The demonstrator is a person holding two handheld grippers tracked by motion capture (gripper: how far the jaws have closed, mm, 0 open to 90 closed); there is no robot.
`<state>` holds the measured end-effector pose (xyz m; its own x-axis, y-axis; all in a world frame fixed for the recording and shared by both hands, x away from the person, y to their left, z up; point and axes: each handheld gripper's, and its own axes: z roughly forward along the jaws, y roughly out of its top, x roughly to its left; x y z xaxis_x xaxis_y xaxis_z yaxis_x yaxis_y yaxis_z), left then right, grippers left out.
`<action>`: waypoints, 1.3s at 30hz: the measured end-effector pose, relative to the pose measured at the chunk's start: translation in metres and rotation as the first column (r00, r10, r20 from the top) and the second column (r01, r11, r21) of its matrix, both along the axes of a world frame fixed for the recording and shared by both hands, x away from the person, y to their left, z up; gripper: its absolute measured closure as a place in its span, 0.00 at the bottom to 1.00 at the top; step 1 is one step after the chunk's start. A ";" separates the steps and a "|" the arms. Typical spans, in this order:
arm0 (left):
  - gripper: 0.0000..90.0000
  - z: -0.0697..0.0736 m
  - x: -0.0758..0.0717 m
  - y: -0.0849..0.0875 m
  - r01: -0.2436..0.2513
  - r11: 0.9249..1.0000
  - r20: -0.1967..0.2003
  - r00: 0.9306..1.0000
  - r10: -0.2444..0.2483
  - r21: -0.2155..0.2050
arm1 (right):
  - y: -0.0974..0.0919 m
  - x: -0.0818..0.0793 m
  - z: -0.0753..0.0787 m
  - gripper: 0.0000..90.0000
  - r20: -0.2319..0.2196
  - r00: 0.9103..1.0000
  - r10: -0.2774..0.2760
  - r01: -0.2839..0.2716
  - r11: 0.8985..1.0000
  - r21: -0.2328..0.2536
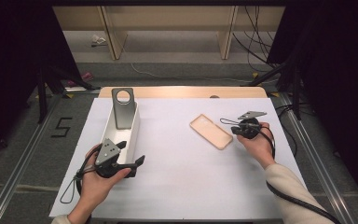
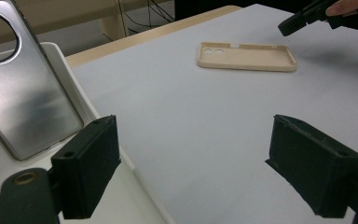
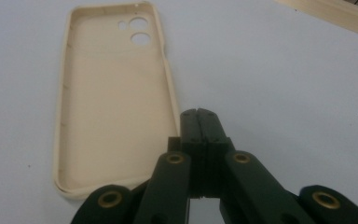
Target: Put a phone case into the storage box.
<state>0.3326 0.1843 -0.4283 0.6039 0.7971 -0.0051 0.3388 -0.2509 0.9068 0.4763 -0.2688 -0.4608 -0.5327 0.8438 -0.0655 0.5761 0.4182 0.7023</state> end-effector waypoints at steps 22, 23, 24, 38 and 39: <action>0.17 0.000 0.000 -0.001 0.007 1.000 0.002 1.000 -0.007 0.004 | 0.000 0.007 -0.014 1.00 -0.068 0.998 0.002 -0.005 0.999 -0.048; 0.17 0.000 0.000 -0.001 0.007 1.000 0.003 1.000 -0.007 0.004 | 0.000 0.007 -0.015 1.00 -0.071 0.997 0.003 -0.007 0.999 -0.048; 0.17 0.000 0.000 -0.001 0.007 1.000 0.003 1.000 -0.007 0.004 | 0.000 0.007 -0.015 1.00 -0.074 0.997 0.005 -0.009 0.999 -0.049; 0.17 0.001 -0.001 -0.002 0.007 1.000 0.004 1.000 -0.007 0.004 | 0.014 -0.003 -0.012 1.00 -0.151 0.982 0.117 -0.129 0.989 -0.071; 0.17 0.001 -0.001 -0.002 0.006 1.000 0.004 1.000 -0.006 0.005 | 0.016 -0.004 -0.012 1.00 -0.158 0.980 0.124 -0.137 0.988 -0.074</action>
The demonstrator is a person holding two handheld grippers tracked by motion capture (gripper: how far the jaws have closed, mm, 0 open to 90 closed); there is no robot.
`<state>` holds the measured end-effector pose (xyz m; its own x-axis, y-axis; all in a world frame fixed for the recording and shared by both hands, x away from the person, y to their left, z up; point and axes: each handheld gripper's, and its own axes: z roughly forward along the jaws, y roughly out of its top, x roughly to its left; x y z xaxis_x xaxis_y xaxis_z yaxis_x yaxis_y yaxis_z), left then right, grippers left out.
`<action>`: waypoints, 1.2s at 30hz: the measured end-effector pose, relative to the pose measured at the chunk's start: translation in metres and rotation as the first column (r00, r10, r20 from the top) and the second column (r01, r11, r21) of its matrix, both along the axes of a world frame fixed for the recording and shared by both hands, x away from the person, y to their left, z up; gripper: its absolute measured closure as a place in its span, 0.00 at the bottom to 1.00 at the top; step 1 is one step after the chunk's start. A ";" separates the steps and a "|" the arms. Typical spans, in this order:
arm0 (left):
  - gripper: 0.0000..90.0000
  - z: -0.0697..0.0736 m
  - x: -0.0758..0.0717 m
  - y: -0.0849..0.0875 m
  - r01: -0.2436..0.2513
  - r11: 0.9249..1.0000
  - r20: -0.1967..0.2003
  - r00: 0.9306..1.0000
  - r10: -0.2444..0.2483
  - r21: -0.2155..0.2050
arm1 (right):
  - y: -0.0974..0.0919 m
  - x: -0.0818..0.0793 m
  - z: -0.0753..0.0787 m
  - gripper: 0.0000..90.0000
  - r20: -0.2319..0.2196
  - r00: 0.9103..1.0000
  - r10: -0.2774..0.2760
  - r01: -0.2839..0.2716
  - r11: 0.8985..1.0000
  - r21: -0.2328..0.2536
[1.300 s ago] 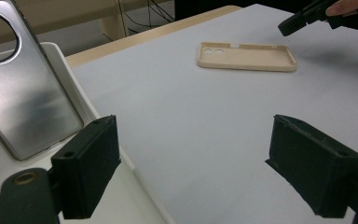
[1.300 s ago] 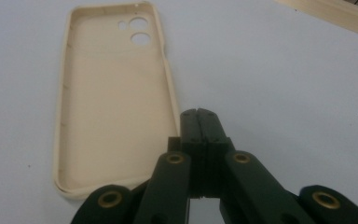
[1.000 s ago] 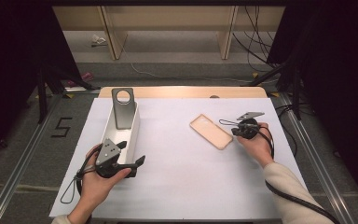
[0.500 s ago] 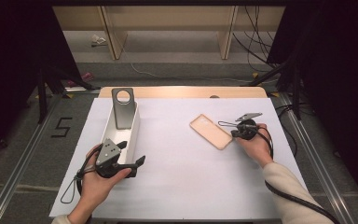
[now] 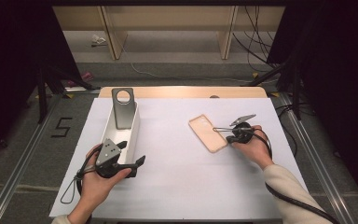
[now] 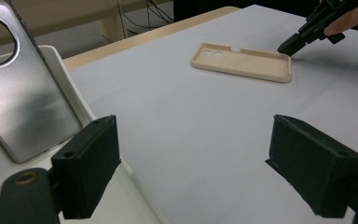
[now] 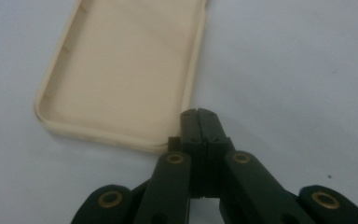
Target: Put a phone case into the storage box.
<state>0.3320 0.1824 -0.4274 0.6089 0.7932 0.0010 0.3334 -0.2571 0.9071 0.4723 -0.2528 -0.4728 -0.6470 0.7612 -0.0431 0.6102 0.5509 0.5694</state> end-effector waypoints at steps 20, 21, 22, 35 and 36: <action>0.17 -0.001 0.000 0.000 0.001 1.000 0.002 1.000 -0.001 0.003 | 0.031 -0.020 0.004 1.00 -0.075 0.985 0.155 -0.157 0.987 -0.027; 0.17 -0.001 0.000 0.000 0.001 1.000 0.002 1.000 -0.001 0.003 | 0.032 -0.020 0.004 1.00 -0.080 0.984 0.157 -0.160 0.987 -0.027; 0.17 -0.001 0.000 0.000 0.001 1.000 0.002 1.000 -0.001 0.003 | 0.033 -0.021 0.005 1.00 -0.082 0.983 0.163 -0.166 0.986 -0.030; 0.17 -0.001 0.000 -0.001 0.003 1.000 0.002 1.000 -0.003 0.005 | 0.047 -0.027 0.006 1.00 -0.090 0.972 0.216 -0.221 0.974 -0.047; 0.17 -0.001 0.000 -0.001 0.003 1.000 0.001 1.000 -0.003 0.004 | 0.047 -0.027 0.006 1.00 -0.090 0.972 0.219 -0.223 0.974 -0.046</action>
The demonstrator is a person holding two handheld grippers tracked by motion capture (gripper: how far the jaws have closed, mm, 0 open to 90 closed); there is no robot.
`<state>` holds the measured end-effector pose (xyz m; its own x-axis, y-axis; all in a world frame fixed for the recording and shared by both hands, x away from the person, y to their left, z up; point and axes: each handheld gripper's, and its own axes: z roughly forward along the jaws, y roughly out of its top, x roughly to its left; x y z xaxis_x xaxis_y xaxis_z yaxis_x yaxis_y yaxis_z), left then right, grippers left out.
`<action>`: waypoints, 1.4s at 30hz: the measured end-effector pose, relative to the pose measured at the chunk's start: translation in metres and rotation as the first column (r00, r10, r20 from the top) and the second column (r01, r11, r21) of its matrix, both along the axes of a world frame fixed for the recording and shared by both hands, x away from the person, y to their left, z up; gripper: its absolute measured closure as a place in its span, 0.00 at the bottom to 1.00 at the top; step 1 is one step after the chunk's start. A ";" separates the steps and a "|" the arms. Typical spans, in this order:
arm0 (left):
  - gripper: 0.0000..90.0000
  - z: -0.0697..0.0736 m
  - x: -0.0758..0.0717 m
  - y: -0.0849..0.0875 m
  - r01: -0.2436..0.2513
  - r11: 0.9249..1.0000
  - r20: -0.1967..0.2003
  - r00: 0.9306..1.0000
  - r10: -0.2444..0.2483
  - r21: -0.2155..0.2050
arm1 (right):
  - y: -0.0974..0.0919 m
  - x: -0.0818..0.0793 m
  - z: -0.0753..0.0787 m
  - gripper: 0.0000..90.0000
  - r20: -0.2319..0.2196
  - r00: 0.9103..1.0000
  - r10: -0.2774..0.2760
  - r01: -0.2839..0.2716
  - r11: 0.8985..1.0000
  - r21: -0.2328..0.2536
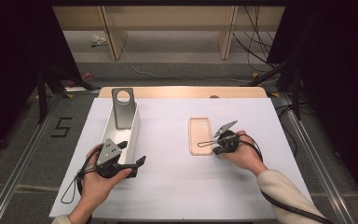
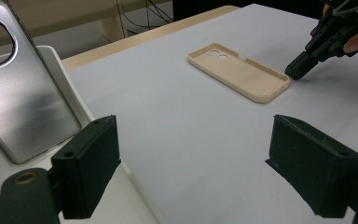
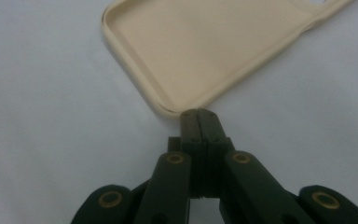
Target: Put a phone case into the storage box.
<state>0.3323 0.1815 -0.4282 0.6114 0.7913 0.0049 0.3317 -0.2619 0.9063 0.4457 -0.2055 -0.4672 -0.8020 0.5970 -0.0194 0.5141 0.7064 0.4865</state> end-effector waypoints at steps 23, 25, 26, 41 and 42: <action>0.17 0.000 0.000 -0.001 0.003 1.000 0.004 1.000 -0.003 0.002 | 0.008 0.000 0.006 0.91 0.046 0.996 0.070 -0.066 0.995 -0.077; 0.17 0.001 0.000 -0.001 0.002 1.000 0.004 1.000 -0.002 -0.001 | 0.010 0.000 0.011 0.82 0.074 0.992 0.104 -0.096 0.990 -0.106; 0.17 0.001 0.000 -0.001 0.003 1.000 0.004 1.000 -0.002 0.000 | 0.011 0.000 0.014 0.77 0.087 0.989 0.119 -0.108 0.986 -0.127; 0.17 0.000 0.000 -0.001 0.007 1.000 0.003 1.000 -0.007 0.001 | 0.062 -0.005 0.014 0.49 0.082 0.925 0.372 -0.324 0.880 -0.347; 0.17 0.000 0.000 -0.001 0.007 1.000 0.003 1.000 -0.007 0.000 | 0.063 -0.004 0.013 0.49 0.078 0.921 0.383 -0.333 0.874 -0.354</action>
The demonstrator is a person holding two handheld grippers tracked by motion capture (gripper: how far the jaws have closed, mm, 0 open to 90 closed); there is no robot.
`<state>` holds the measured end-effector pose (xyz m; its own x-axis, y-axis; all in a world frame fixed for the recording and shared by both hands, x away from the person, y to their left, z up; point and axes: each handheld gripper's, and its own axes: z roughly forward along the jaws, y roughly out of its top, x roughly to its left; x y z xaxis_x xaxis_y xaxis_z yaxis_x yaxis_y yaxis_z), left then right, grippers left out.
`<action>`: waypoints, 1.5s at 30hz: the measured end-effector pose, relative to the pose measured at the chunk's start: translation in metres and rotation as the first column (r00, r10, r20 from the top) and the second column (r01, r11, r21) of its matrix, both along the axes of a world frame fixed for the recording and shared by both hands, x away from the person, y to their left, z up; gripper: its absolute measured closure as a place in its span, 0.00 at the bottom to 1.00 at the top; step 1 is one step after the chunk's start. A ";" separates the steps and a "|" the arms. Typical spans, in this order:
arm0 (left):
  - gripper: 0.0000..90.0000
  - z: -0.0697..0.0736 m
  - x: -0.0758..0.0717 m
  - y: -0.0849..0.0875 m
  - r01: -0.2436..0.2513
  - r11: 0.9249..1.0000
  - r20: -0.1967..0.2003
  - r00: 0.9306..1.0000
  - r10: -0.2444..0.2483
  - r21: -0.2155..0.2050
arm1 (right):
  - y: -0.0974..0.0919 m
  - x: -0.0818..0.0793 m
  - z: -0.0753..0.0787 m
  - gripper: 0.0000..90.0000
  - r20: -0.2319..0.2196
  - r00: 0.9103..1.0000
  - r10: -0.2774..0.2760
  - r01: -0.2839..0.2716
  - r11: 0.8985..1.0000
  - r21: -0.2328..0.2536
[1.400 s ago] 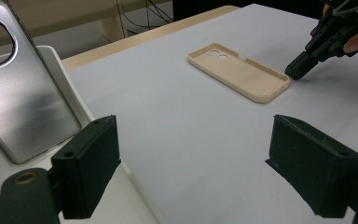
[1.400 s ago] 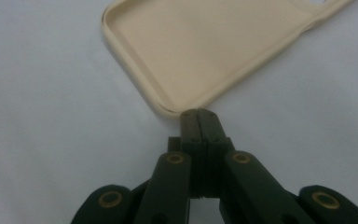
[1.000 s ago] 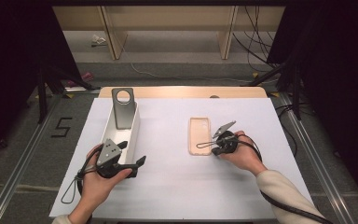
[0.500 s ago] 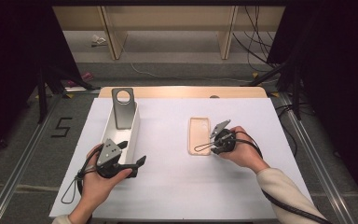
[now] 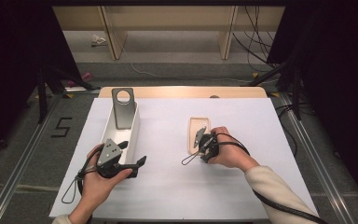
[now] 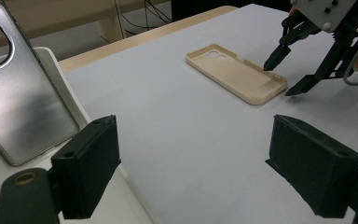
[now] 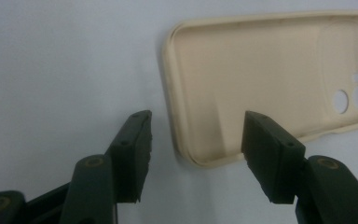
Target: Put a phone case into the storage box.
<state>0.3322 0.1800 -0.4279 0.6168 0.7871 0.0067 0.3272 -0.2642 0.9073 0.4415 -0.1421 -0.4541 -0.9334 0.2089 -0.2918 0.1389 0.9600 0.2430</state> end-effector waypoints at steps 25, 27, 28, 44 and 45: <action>0.17 0.000 0.000 -0.001 0.003 1.000 0.000 1.000 -0.003 -0.001 | 0.019 0.011 -0.002 0.52 0.000 0.999 0.052 -0.052 0.993 -0.103; 0.17 0.000 0.000 -0.001 0.003 1.000 -0.001 1.000 -0.003 -0.001 | 0.020 0.011 -0.001 0.53 -0.011 0.999 0.049 -0.050 0.992 -0.115; 0.17 0.000 0.000 -0.001 0.003 1.000 -0.001 1.000 -0.003 -0.001 | 0.021 0.011 -0.002 0.54 0.000 0.998 0.056 -0.056 0.992 -0.111; 0.17 -0.001 0.000 -0.001 0.006 1.000 -0.003 1.000 -0.006 -0.002 | 0.029 0.005 -0.004 0.80 -0.037 0.993 0.113 -0.117 0.981 -0.152; 0.17 -0.001 0.000 -0.002 0.007 1.000 -0.003 1.000 -0.007 -0.002 | 0.029 0.005 -0.004 0.82 -0.038 0.993 0.114 -0.119 0.982 -0.150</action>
